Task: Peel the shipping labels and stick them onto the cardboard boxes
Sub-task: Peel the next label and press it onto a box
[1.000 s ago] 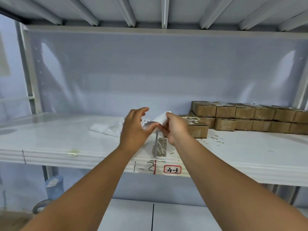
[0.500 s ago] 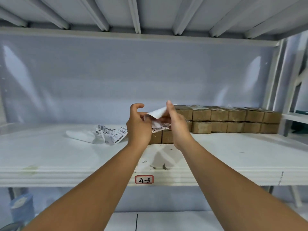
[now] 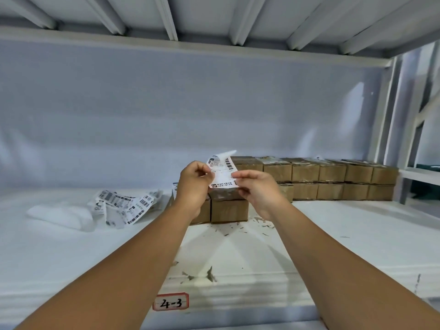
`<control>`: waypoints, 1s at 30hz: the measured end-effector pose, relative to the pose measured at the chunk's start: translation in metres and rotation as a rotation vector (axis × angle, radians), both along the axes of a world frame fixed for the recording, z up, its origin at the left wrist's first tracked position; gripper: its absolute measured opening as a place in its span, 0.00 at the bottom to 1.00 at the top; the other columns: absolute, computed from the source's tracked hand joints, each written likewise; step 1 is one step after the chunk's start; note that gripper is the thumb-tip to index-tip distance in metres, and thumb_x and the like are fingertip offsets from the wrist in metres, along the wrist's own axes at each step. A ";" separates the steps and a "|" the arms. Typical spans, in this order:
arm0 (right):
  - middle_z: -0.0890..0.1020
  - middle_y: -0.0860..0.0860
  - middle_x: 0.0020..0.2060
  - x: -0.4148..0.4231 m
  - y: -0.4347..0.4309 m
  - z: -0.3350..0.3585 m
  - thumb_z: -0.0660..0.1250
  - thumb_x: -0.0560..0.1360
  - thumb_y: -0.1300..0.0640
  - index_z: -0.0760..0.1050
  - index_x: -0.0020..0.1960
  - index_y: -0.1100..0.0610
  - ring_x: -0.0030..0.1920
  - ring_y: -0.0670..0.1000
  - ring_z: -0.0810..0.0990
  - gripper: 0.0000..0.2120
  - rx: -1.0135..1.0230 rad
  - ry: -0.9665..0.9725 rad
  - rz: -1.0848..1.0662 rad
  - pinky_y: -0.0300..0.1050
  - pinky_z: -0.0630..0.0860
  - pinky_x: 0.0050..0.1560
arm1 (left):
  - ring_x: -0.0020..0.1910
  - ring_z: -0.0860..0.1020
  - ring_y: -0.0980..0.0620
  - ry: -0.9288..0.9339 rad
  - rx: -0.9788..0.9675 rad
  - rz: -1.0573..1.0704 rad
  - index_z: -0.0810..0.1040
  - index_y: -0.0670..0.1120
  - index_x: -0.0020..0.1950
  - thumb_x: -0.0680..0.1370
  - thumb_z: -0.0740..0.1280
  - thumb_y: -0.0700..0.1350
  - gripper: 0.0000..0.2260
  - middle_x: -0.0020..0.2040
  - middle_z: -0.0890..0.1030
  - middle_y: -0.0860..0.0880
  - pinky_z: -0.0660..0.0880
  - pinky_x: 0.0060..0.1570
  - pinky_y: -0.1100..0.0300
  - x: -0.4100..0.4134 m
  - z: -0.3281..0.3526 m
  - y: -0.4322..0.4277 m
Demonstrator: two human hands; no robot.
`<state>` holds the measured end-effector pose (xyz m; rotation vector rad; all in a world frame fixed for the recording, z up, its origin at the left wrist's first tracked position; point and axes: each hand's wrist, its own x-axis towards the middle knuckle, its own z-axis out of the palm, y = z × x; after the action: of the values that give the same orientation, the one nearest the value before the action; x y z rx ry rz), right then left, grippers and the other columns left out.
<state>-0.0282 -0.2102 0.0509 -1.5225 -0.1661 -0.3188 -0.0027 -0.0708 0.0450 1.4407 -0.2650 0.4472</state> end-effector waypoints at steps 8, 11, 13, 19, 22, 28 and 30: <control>0.85 0.45 0.39 0.022 -0.002 -0.018 0.66 0.74 0.64 0.82 0.35 0.48 0.45 0.49 0.83 0.15 -0.084 -0.119 -0.292 0.48 0.79 0.50 | 0.49 0.76 0.54 -0.305 0.669 0.234 0.75 0.46 0.64 0.78 0.62 0.37 0.15 0.60 0.78 0.48 0.68 0.41 0.78 0.001 -0.008 0.003; 0.85 0.49 0.41 0.021 -0.003 -0.018 0.65 0.74 0.67 0.81 0.36 0.51 0.46 0.52 0.83 0.15 -0.026 -0.092 -0.272 0.51 0.80 0.54 | 0.54 0.78 0.51 -0.333 0.774 0.280 0.74 0.48 0.65 0.78 0.63 0.41 0.16 0.62 0.78 0.49 0.73 0.50 0.66 0.001 -0.010 0.005; 0.85 0.49 0.41 0.022 -0.003 -0.022 0.66 0.73 0.65 0.82 0.35 0.50 0.47 0.52 0.83 0.13 -0.075 -0.089 -0.277 0.53 0.78 0.56 | 0.54 0.78 0.50 -0.307 0.812 0.316 0.76 0.50 0.64 0.78 0.63 0.43 0.14 0.60 0.79 0.48 0.74 0.52 0.60 0.003 -0.012 0.008; 0.85 0.46 0.44 0.021 -0.003 -0.024 0.68 0.74 0.62 0.82 0.39 0.48 0.50 0.49 0.82 0.10 -0.116 -0.067 -0.272 0.48 0.77 0.59 | 0.59 0.74 0.53 -0.254 0.819 0.196 0.57 0.51 0.76 0.79 0.63 0.44 0.27 0.69 0.71 0.51 0.69 0.49 0.67 0.004 -0.012 0.010; 0.85 0.49 0.46 0.023 -0.004 -0.025 0.68 0.74 0.62 0.82 0.41 0.49 0.51 0.50 0.82 0.09 -0.067 -0.056 -0.249 0.49 0.77 0.59 | 0.61 0.73 0.54 -0.253 0.853 0.150 0.52 0.54 0.77 0.79 0.63 0.43 0.30 0.71 0.69 0.52 0.71 0.52 0.63 0.004 -0.012 0.008; 0.84 0.45 0.45 0.024 -0.003 -0.025 0.69 0.74 0.60 0.83 0.45 0.50 0.50 0.45 0.80 0.06 -0.144 -0.063 -0.254 0.40 0.76 0.58 | 0.60 0.73 0.53 -0.250 0.824 0.095 0.47 0.55 0.77 0.79 0.62 0.39 0.34 0.74 0.62 0.55 0.69 0.54 0.63 0.006 -0.013 0.007; 0.82 0.44 0.43 0.021 -0.003 -0.025 0.68 0.75 0.61 0.83 0.50 0.54 0.45 0.40 0.78 0.07 -0.188 -0.059 -0.233 0.30 0.73 0.47 | 0.68 0.68 0.50 -0.260 0.868 0.078 0.45 0.55 0.77 0.79 0.61 0.37 0.34 0.75 0.59 0.54 0.68 0.61 0.60 0.008 -0.013 0.006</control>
<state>-0.0068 -0.2128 0.0263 -1.7236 -0.0656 -0.5464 0.0048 -0.0651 0.0317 2.2442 -0.6699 0.6225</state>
